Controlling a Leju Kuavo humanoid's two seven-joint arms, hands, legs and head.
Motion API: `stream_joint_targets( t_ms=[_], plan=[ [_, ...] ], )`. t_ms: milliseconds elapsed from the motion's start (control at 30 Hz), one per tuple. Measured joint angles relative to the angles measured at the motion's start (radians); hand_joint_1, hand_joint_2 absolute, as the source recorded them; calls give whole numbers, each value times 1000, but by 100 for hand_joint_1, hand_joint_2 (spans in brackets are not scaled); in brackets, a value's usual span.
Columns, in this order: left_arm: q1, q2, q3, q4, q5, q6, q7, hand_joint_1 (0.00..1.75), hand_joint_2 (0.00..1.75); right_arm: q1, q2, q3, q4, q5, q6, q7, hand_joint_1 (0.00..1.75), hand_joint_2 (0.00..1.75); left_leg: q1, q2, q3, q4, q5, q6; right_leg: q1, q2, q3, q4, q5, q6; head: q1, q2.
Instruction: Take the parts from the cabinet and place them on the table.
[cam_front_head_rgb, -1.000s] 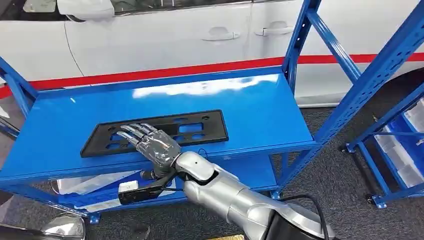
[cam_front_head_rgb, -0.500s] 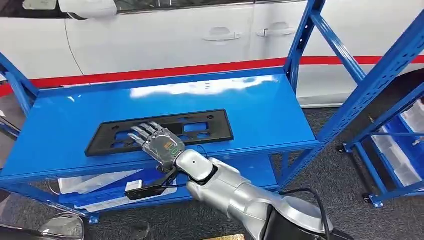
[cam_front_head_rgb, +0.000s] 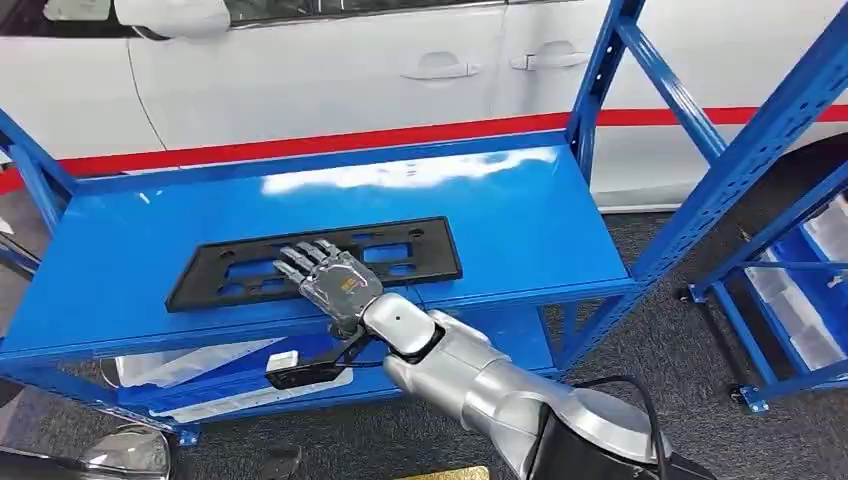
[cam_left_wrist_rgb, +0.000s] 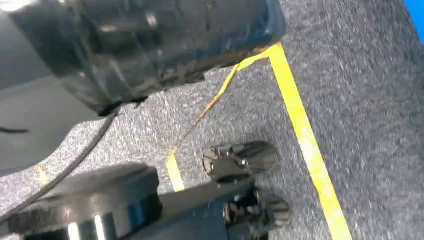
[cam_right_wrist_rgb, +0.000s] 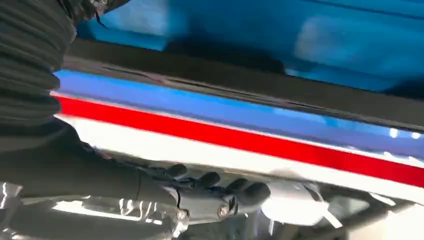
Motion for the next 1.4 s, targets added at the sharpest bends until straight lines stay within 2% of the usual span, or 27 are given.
stream_joint_targets(
  t_ms=[67,133,167,200,233,300,333,367,467,533,567,667,700,733,833,867,967,1033,1100,1167,1200,1233,1267,1300,1333,1367,1400],
  plan=[
    [-1,0,-1,0,0,0,0,0,0,-4,2,0,1,6,0,7,0,175,3,1,-29,73,-49,-15,-2,-2,2,-3,2,-4,-10,0],
    [1,0,-3,0,0,-4,5,0,0,-5,1,1,4,13,6,26,0,175,10,1,-101,228,-116,-27,-2,-3,1,-2,1,-6,-9,0],
    [4,0,-5,0,0,-5,7,0,0,-5,-1,1,8,19,12,35,0,175,12,1,-128,282,-129,-31,-2,-3,1,-1,1,-7,-9,0],
    [8,0,-6,0,0,-7,9,0,0,-6,-3,2,11,22,18,42,0,175,14,1,-131,287,-114,-33,-2,-2,1,0,1,-7,-9,0],
    [10,1,-6,2,0,-7,10,0,0,-8,-5,2,14,24,20,50,0,175,16,2,-114,248,-83,-33,-2,-1,1,1,0,-6,-9,0],
    [11,4,-7,2,0,-7,9,0,0,-20,-11,2,19,27,26,59,0,175,17,2,-34,82,4,-29,-3,2,2,3,-2,-3,-9,0],
    [11,6,-8,2,0,-8,9,0,0,-28,-14,2,21,29,29,62,0,175,16,2,-4,7,14,-24,-3,2,2,3,-3,0,-9,0],
    [9,6,-9,2,0,-9,8,0,0,-37,-18,2,24,34,34,65,0,175,8,1,10,-9,5,-20,3,3,-3,4,-2,7,-9,0],
    [15,7,-11,3,1,-10,7,0,0,-41,-29,2,30,39,38,71,0,175,4,-3,6,-7,8,-2,0,3,0,-7,5,22,-8,0],
    [15,8,-11,3,2,-10,5,0,0,-45,-34,2,32,41,42,74,0,175,11,0,15,-27,20,15,3,4,2,-7,0,35,-7,0],
    [15,8,-12,3,2,-10,5,0,0,-47,-39,2,34,41,43,75,0,175,11,1,17,-30,21,17,-2,1,-12,21,-23,36,-6,0],
    [14,8,-13,3,2,-10,4,0,0,-49,-49,2,38,45,55,86,0,175,5,1,15,-29,21,23,1,1,-111,233,-120,38,-4,0],
    [15,8,-13,4,2,-10,3,0,0,-49,-56,2,41,52,57,94,0,175,3,1,15,-28,20,24,2,1,-124,260,-118,36,-3,0],
    [16,8,-13,5,2,-10,1,0,0,-49,-66,2,45,58,61,102,0,175,3,0,15,-25,20,25,2,1,-117,245,-97,33,-4,0],
    [17,8,-14,6,2,-10,-4,0,0,-53,-85,2,51,73,68,117,0,175,2,-3,14,-14,13,22,6,1,-18,42,12,16,-1,0],
    [17,8,-14,6,2,-10,-4,0,0,-58,-87,2,52,79,71,122,0,175,-5,-3,8,-9,10,18,13,2,-6,18,-4,14,-2,0],
    [16,8,-14,6,5,-10,-4,0,0,-63,-95,2,55,98,75,140,0,175,-4,-1,2,-7,14,8,13,5,-7,7,-2,10,-1,0],
    [17,8,-14,6,8,-10,-3,0,0,-64,-103,2,59,108,80,153,0,175,-1,1,-3,5,1,-4,4,2,-1,0,4,0,0,0],
    [18,8,-14,6,8,-10,-3,0,0,-71,-109,2,61,114,85,167,0,175,1,1,-45,100,-56,-17,2,2,-2,0,4,-5,-9,0],
    [18,9,-14,7,10,-10,-3,0,0,-72,-116,2,64,121,91,183,0,175,5,1,-116,252,-115,-25,3,2,-2,1,4,-7,-8,0],
    [20,9,-14,7,10,-10,-4,0,0,-71,-122,2,66,126,94,192,0,175,5,1,-136,291,-118,-26,3,2,-2,2,3,-8,-8,0],
    [21,8,-14,8,11,-10,-5,0,0,-70,-129,2,68,131,101,201,0,175,5,1,-133,280,-98,-24,3,2,-2,2,3,-8,-8,0],
    [22,9,-14,8,11,-10,-6,0,0,-71,-135,2,69,132,108,208,40,175,5,1,-110,229,-62,-21,3,3,-1,2,3,-8,-8,0],
    [22,9,-14,8,12,-9,-7,0,0,-72,-142,2,71,132,114,216,131,175,5,1,-70,144,-16,-15,4,5,0,2,3,-8,-8,0],
    [22,9,-14,8,14,-8,-8,0,0,-74,-148,2,72,132,117,221,131,175,3,1,-24,51,24,-7,4,5,1,2,2,-7,-8,0],
    [21,9,-14,9,14,-7,-9,0,0,-76,-155,1,73,133,122,228,169,175,-1,1,1,2,15,3,5,5,0,1,2,-5,-7,0],
    [20,9,-14,9,18,-7,-10,0,0,-78,-162,1,74,135,124,235,175,175,-6,-1,8,-16,14,7,8,6,-4,2,4,1,-6,0]
  ],
)
